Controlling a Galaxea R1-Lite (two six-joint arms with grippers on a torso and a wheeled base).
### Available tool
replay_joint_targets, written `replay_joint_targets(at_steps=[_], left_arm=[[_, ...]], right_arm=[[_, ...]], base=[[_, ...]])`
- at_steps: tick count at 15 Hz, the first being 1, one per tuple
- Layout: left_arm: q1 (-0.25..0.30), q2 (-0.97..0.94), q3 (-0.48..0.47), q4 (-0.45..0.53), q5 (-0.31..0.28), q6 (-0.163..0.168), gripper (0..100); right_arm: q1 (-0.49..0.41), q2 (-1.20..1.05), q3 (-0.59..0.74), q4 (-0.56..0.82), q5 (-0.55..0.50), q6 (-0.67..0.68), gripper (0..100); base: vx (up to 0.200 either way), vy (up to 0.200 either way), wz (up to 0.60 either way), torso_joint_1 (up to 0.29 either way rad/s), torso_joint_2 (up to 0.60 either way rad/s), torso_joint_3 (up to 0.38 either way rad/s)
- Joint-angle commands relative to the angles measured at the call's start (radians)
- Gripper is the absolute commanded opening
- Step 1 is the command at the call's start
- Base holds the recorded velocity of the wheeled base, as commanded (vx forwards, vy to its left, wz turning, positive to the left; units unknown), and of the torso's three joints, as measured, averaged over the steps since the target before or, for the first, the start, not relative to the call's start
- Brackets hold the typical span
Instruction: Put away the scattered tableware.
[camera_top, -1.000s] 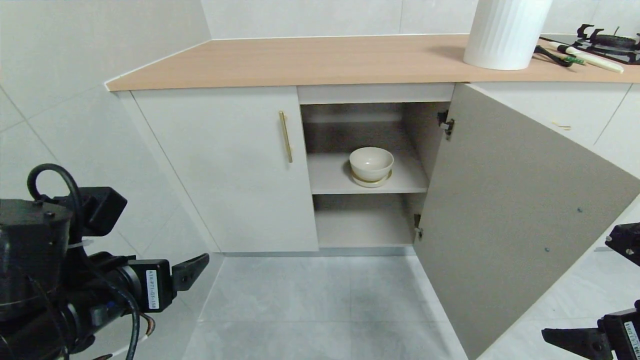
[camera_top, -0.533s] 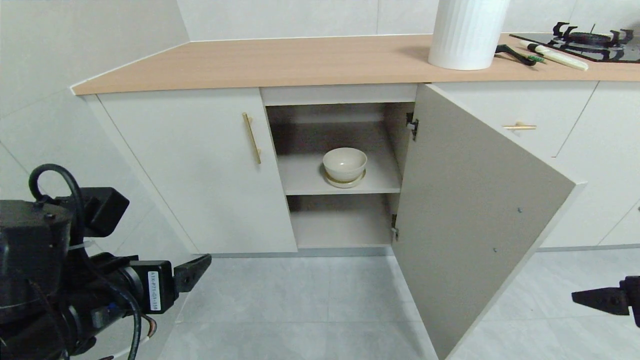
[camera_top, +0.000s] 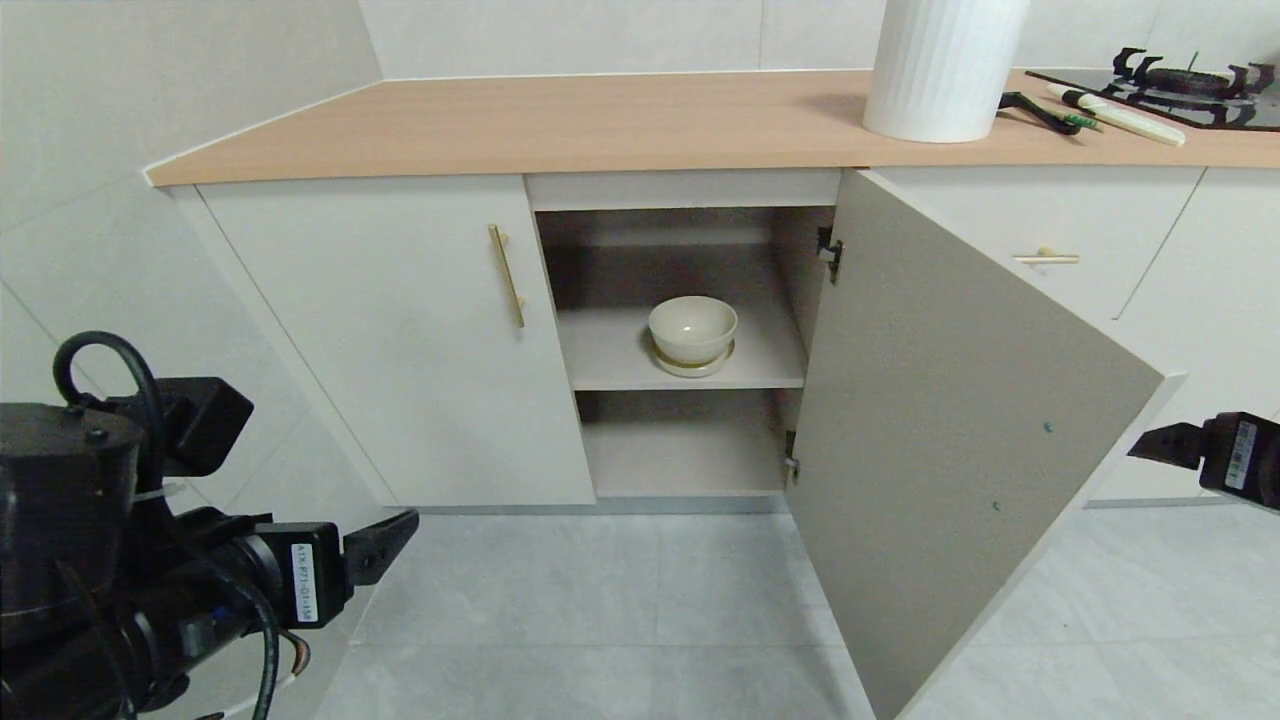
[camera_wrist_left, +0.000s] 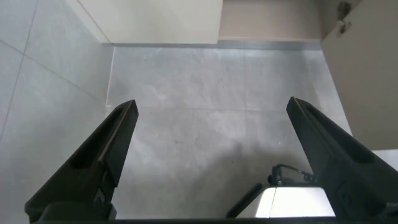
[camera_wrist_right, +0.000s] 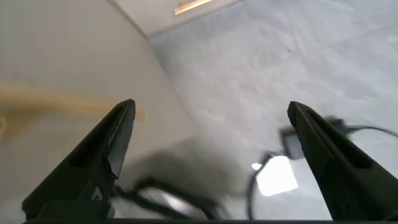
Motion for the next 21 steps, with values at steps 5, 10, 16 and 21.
replay_joint_targets(at_steps=[5,10,16,21], left_arm=[[0.018,0.005,0.004,-0.026,-0.003,-0.023,100],[0.018,0.005,0.013,-0.057,-0.005,-0.011,100],[0.018,-0.047,0.013,-0.053,-0.005,0.069,100],[0.018,-0.050,0.019,-0.055,0.000,0.100,100]], right_arm=[[0.007,0.101,0.031,-0.066,0.044,0.061,100],[0.041,0.110,0.039,-0.103,0.126,0.081,100],[0.236,0.177,0.007,-0.202,0.132,0.045,100],[0.355,0.298,-0.107,-0.212,0.133,0.016,100]], base=[[0.000,0.000,0.00,0.000,0.00,0.000],[0.000,0.000,0.00,0.000,0.00,0.000],[0.000,0.000,0.00,0.000,0.00,0.000],[0.000,0.000,0.00,0.000,0.00,0.000]])
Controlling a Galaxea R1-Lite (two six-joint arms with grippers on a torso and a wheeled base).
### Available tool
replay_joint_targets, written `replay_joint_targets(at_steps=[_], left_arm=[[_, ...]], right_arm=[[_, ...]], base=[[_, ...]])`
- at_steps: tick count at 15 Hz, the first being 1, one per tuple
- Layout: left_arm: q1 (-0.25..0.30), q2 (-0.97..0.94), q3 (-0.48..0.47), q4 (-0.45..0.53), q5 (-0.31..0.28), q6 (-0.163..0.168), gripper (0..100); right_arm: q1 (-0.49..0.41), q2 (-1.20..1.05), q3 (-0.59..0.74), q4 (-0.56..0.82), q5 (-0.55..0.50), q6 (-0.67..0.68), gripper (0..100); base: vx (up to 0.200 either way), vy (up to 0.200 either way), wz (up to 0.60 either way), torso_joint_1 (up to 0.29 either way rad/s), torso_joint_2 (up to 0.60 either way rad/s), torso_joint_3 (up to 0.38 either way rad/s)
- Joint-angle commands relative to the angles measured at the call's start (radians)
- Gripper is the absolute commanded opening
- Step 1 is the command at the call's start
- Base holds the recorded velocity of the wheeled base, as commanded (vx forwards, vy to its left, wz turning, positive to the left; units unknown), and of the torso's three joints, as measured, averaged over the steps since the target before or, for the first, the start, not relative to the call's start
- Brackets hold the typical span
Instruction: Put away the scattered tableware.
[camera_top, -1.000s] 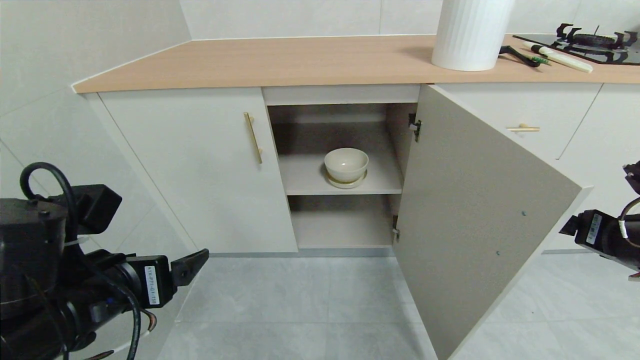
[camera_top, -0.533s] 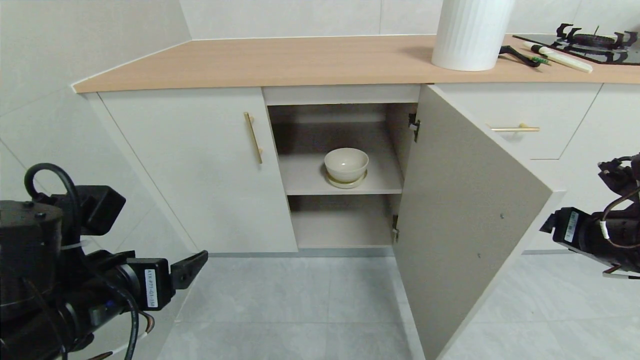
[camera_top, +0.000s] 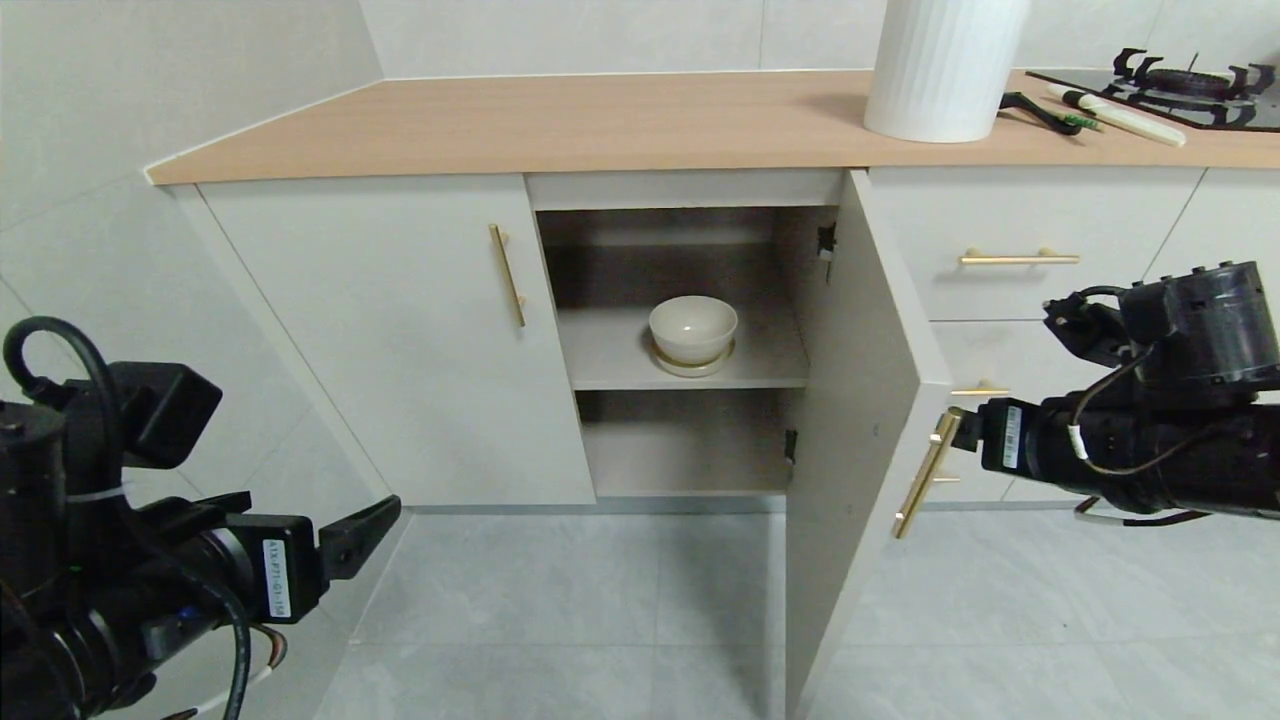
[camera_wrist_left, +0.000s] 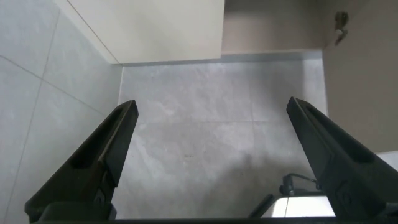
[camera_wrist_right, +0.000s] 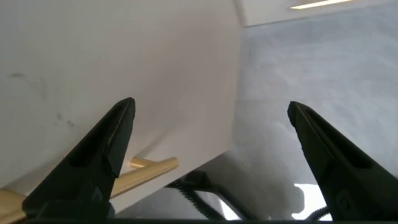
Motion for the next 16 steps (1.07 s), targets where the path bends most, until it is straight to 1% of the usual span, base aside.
replay_joint_targets(at_steps=[1,3,7,8,9,11,13,16], left_arm=[[0.001,-0.002,0.001,-0.001,0.001,0.000,100],[0.000,0.001,0.003,-0.001,0.001,0.000,100],[0.000,0.004,0.003,-0.001,0.003,0.000,100],[0.000,0.009,0.007,-0.001,0.003,0.000,100],[0.000,0.015,0.010,-0.001,0.003,0.000,100],[0.000,0.016,0.014,-0.001,0.003,0.000,100],[-0.002,0.023,0.015,-0.001,0.004,0.000,100],[-0.003,0.030,0.015,-0.001,0.006,0.000,100]], right_arm=[[0.030,0.070,-0.044,-0.015,0.003,-0.002,100],[0.046,0.088,-0.053,-0.044,0.029,0.001,100],[0.058,0.123,-0.011,-0.061,0.069,0.008,100],[0.082,0.155,-0.010,-0.087,0.068,0.013,100],[0.089,0.175,-0.001,-0.124,0.066,0.017,100],[0.099,0.192,0.013,-0.199,0.066,0.071,100],[0.112,0.209,0.015,-0.231,0.065,0.099,100],[0.124,0.231,0.016,-0.263,0.060,0.102,100]], base=[[0.000,0.000,0.00,0.000,0.00,0.000],[0.000,0.000,0.00,0.000,0.00,0.000],[0.000,0.000,0.00,0.000,0.00,0.000],[0.000,0.000,0.00,0.000,0.00,0.000],[0.000,0.000,0.00,0.000,0.00,0.000],[0.000,0.000,0.00,0.000,0.00,0.000],[0.000,0.000,0.00,0.000,0.00,0.000],[0.000,0.000,0.00,0.000,0.00,0.000]])
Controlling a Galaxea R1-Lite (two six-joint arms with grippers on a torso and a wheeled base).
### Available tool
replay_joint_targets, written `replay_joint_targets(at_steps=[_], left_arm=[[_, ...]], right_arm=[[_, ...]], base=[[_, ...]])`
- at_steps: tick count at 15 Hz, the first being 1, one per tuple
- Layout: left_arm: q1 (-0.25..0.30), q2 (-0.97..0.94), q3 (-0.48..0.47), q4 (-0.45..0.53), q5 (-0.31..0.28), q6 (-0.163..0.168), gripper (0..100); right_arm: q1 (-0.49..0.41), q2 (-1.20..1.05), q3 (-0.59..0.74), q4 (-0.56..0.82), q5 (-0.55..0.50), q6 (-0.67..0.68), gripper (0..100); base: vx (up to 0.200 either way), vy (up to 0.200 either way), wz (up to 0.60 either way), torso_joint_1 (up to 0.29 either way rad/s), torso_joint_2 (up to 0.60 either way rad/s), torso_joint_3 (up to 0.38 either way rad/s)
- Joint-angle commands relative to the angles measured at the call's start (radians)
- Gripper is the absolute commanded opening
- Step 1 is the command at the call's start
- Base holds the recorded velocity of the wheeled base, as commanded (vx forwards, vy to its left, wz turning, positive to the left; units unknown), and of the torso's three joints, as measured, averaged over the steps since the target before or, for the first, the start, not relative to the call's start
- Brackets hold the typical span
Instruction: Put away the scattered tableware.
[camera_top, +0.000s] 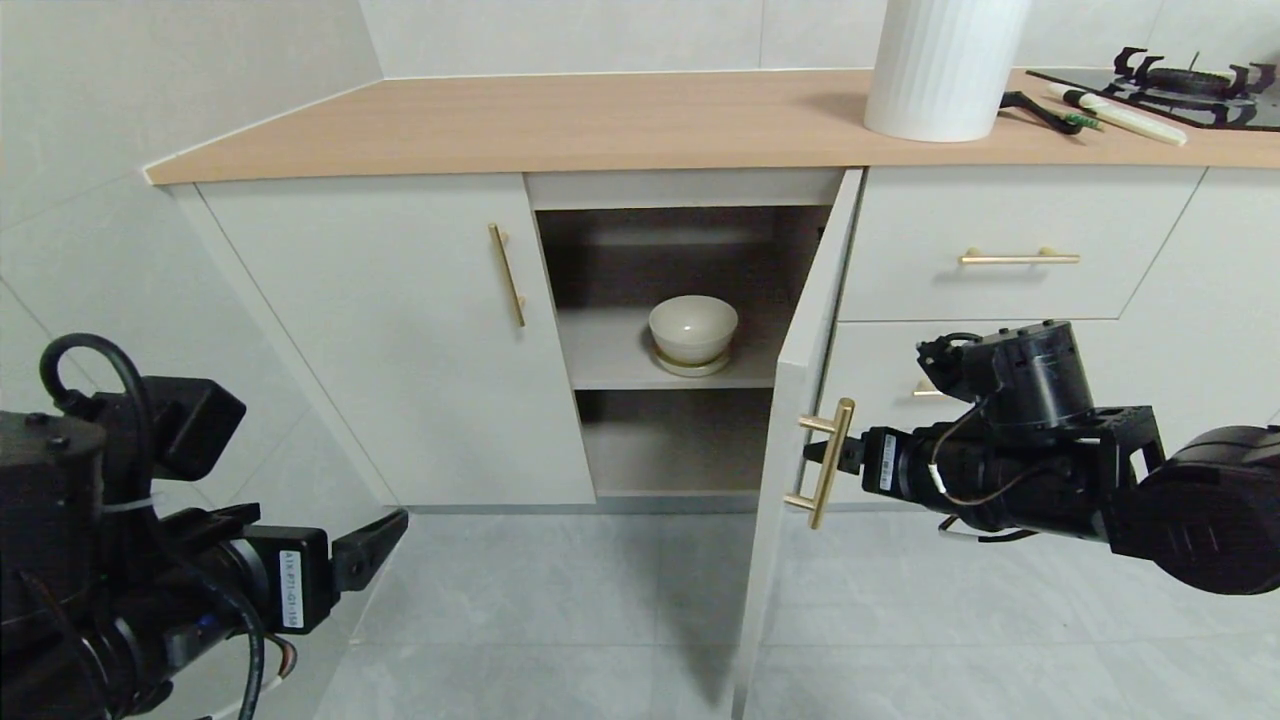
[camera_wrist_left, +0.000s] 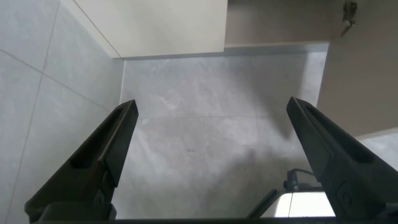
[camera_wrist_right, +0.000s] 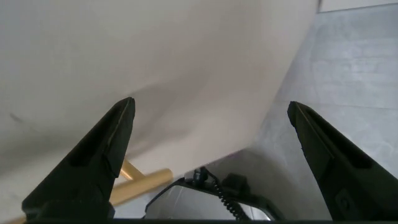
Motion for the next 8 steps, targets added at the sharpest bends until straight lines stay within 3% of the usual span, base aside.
replay_joint_targets(at_steps=[1,4,8], left_arm=[[0.001,0.007,0.001,0.000,0.002,0.000,100],[0.001,0.007,0.001,0.003,0.016,0.001,100],[0.001,0.013,0.001,0.003,0.019,0.000,100]], right_arm=[[0.002,0.016,0.000,-0.004,-0.002,0.001,100],[0.006,0.033,-0.003,-0.036,-0.002,0.044,100],[0.036,0.085,-0.003,-0.143,-0.026,0.085,100]], base=[[0.000,0.000,0.00,0.000,0.00,0.000],[0.000,0.000,0.00,0.000,0.00,0.000],[0.200,0.000,0.00,-0.005,0.00,0.001]])
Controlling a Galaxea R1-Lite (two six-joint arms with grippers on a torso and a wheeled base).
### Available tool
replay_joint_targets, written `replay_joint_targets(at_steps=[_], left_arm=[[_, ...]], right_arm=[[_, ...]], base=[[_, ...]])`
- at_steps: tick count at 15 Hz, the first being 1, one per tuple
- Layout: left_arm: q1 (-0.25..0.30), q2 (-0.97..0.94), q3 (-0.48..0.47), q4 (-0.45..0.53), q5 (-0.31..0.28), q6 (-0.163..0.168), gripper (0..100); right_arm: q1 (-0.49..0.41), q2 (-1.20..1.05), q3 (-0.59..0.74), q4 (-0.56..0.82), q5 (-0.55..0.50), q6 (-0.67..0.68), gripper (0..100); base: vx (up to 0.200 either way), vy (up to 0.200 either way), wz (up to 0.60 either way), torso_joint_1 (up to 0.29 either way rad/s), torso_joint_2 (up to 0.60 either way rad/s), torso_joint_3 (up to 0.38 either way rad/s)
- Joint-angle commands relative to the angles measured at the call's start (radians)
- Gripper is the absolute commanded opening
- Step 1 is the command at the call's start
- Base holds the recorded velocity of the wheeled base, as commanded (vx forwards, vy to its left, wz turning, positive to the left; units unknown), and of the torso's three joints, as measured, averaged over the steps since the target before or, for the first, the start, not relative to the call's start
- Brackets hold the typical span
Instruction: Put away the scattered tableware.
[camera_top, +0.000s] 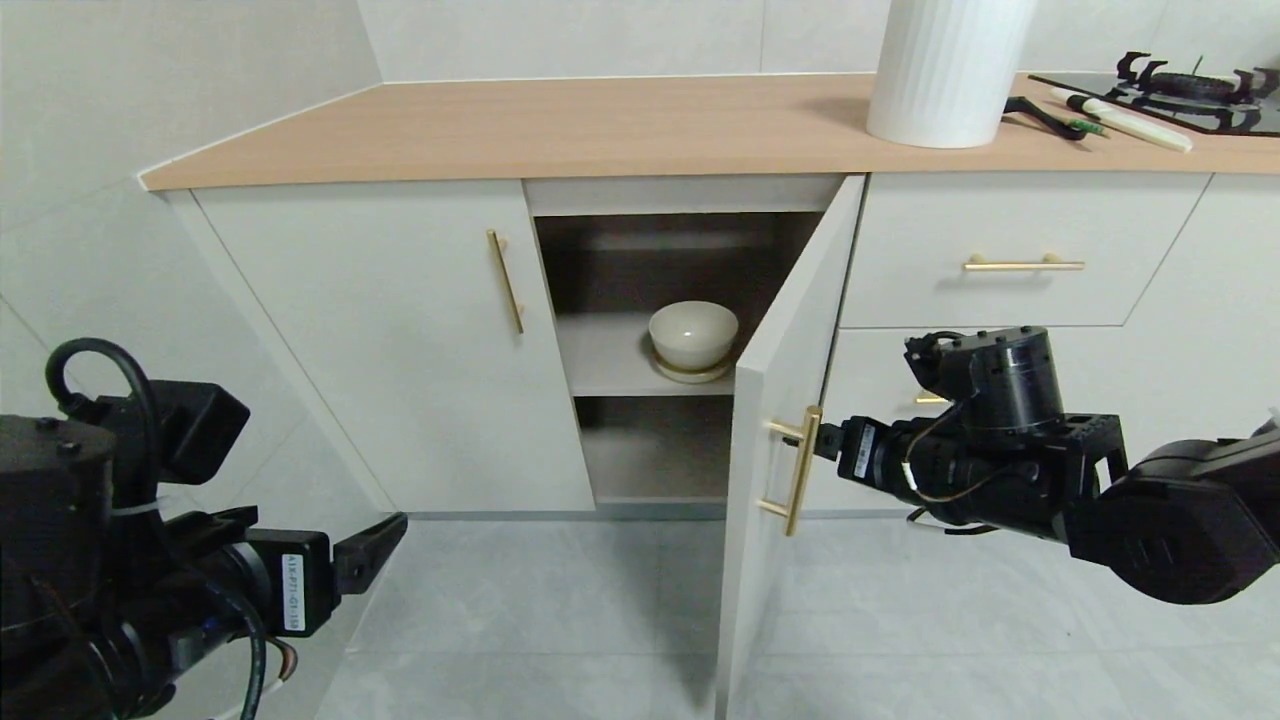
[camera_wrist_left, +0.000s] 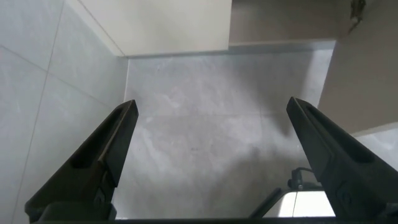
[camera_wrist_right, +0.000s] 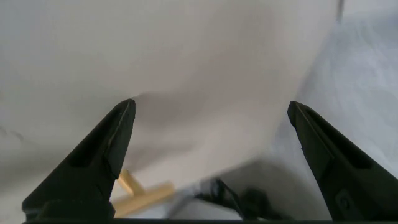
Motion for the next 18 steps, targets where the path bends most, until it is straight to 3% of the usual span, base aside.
replay_joint_targets(at_steps=[1,11,14,18], left_arm=[[0.001,0.007,-0.002,-0.001,0.001,-0.001,100],[0.001,0.017,-0.002,-0.004,0.003,-0.001,100],[0.001,0.017,-0.002,-0.006,0.004,-0.002,100],[0.001,0.014,-0.002,-0.006,0.004,-0.004,100]], right_arm=[[0.012,0.036,-0.001,-0.016,-0.011,0.010,100],[0.032,0.073,-0.038,-0.036,-0.034,0.076,100],[0.030,0.084,-0.043,-0.057,-0.048,0.096,100],[0.027,0.137,-0.099,-0.091,-0.140,0.145,100]], base=[[0.200,0.000,0.00,0.002,0.00,0.002],[0.200,0.000,0.00,0.003,0.00,0.000],[0.000,0.000,0.00,0.000,0.00,0.000],[0.000,0.000,0.00,0.000,0.00,0.000]])
